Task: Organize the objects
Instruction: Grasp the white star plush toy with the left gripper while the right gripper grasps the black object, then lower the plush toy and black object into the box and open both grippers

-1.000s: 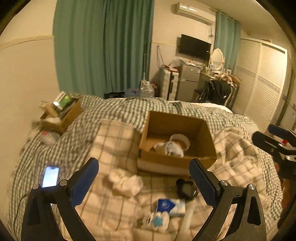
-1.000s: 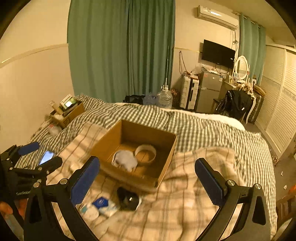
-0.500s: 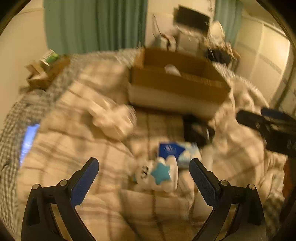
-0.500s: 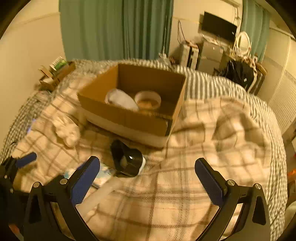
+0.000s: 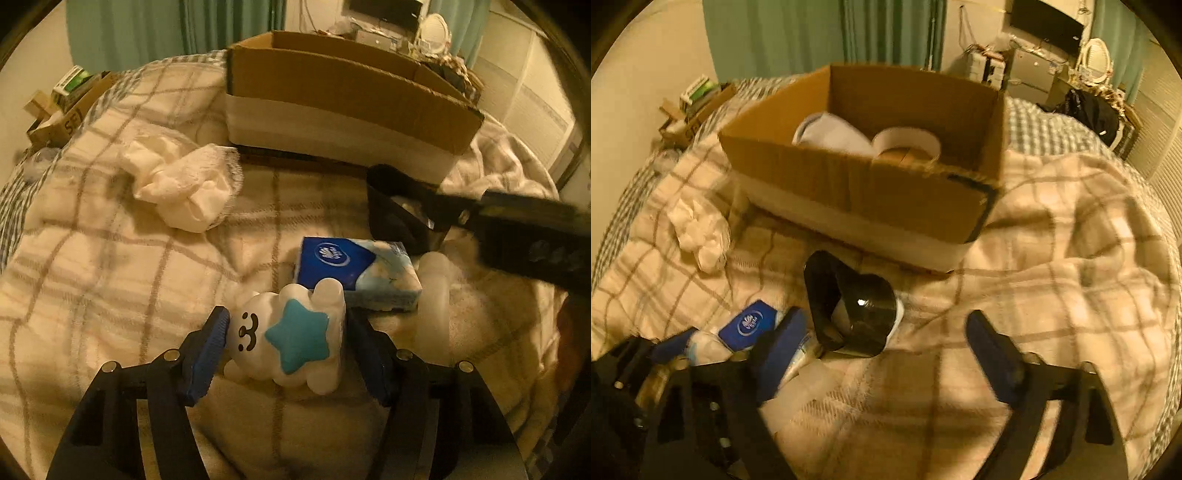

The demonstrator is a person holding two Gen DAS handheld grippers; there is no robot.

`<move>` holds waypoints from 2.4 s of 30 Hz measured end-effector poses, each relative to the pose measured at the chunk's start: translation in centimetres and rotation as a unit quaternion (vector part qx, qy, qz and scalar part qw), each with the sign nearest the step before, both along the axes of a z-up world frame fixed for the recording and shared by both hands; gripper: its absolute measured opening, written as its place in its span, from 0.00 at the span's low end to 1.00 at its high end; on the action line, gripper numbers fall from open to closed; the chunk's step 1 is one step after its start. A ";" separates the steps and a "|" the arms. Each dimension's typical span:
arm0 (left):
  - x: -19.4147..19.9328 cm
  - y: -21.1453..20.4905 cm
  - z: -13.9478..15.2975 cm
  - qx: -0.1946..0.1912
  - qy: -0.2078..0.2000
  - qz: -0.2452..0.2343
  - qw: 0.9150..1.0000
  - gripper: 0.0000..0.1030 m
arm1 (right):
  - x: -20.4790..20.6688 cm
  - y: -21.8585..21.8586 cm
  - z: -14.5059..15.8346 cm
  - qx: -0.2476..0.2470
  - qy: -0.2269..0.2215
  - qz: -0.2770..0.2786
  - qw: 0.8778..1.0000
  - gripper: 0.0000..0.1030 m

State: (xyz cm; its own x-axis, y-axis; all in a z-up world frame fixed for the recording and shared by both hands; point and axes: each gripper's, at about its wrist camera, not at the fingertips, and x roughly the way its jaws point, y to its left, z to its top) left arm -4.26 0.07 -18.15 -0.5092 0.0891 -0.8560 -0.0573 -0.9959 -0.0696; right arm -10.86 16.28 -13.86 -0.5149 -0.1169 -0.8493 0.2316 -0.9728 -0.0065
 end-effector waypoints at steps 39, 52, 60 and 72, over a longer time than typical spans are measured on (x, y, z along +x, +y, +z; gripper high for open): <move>-4.0 3.0 20.5 0.003 0.168 -0.028 0.985 0.65 | 4.1 3.8 21.6 -0.020 0.211 0.012 0.977 0.06; -15.1 3.6 18.1 -0.009 0.156 -0.046 0.987 0.65 | -7.1 3.2 19.3 -0.034 0.187 0.006 0.982 0.06; -19.0 4.0 12.9 -0.024 0.130 -0.052 0.990 0.65 | -11.3 3.5 13.6 -0.049 0.156 -0.004 0.986 0.06; -20.3 3.9 10.2 -0.003 0.086 -0.039 0.996 0.67 | -12.3 4.8 10.8 -0.075 0.144 -0.012 0.987 0.07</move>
State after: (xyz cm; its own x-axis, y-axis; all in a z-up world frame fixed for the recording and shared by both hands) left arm -24.51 3.93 -7.97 -0.6398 0.1292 -0.7576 -0.1441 -0.9885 -0.0468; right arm -23.19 21.03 -3.02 -0.7362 -0.2161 -0.6413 0.2189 -0.9727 0.0764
